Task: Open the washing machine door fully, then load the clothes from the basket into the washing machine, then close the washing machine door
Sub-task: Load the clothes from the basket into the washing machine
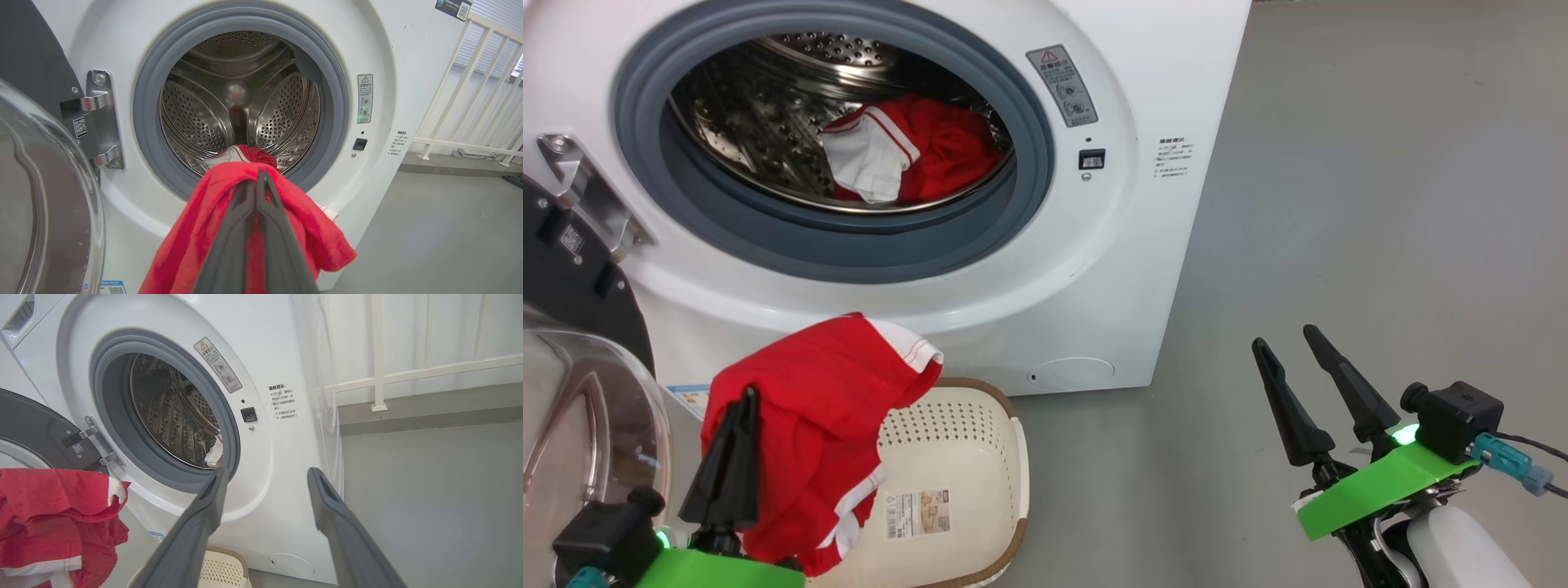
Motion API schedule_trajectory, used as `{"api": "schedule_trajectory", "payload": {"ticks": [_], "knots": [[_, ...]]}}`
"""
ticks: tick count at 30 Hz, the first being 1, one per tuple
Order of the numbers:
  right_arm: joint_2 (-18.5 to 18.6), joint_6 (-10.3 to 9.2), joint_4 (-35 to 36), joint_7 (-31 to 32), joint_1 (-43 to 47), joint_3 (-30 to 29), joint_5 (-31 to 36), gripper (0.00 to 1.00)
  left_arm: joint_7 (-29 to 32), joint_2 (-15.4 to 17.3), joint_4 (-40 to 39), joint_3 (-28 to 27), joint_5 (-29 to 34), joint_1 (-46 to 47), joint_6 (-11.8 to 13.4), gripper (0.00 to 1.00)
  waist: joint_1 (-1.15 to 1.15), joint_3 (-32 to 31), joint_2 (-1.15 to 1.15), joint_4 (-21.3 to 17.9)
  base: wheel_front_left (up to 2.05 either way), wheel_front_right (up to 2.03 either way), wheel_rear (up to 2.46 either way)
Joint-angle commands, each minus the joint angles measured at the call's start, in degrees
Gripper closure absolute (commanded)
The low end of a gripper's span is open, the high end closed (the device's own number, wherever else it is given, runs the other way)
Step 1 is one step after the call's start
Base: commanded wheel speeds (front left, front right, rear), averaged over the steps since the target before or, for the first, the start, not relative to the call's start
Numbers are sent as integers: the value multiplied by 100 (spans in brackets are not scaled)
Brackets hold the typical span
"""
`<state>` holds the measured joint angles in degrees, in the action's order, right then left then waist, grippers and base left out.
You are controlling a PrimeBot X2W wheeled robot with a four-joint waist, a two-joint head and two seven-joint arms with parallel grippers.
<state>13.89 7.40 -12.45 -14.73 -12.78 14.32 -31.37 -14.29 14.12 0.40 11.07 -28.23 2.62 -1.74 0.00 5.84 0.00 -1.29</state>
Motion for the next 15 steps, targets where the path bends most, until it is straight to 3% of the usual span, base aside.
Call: {"api": "schedule_trajectory", "payload": {"ticks": [1, 15], "knots": [[22, 9, 161, -27, -17, 86, 17, 0, -67, 85, -170, -251, 10, 238, 13, 100, 0, 11, 0, 3, 0, 0, 0], [1, 9, 184, -27, -62, 73, 42, 0, -69, 47, -158, -284, 44, 365, -10, 100, 0, 137, 0, -20, 0, 0, 0]]}}
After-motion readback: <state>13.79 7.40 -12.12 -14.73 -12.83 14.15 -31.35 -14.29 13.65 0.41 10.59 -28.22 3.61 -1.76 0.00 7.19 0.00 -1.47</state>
